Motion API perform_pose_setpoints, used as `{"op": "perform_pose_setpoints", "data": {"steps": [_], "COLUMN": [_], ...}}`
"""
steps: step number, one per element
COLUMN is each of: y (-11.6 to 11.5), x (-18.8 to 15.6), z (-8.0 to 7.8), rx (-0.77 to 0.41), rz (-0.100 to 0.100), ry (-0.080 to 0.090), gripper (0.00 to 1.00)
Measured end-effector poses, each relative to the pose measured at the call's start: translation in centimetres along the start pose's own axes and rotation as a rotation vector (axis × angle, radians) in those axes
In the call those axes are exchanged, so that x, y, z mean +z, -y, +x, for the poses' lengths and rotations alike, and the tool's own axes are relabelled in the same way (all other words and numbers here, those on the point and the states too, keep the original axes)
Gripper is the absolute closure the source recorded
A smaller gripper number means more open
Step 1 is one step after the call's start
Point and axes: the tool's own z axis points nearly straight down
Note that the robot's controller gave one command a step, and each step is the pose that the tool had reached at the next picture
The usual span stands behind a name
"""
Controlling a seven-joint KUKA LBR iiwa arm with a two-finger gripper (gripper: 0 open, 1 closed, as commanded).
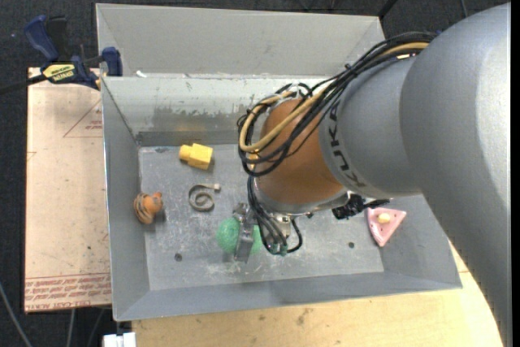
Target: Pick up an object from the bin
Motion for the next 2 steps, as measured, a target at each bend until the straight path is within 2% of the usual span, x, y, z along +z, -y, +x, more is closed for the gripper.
{"op": "perform_pose_setpoints", "data": {"steps": [2], "y": [-0.1], "x": [-2.9], "z": [-0.2], "rx": [-0.001], "rz": [-0.003], "ry": [0.007], "gripper": [1.00]}}
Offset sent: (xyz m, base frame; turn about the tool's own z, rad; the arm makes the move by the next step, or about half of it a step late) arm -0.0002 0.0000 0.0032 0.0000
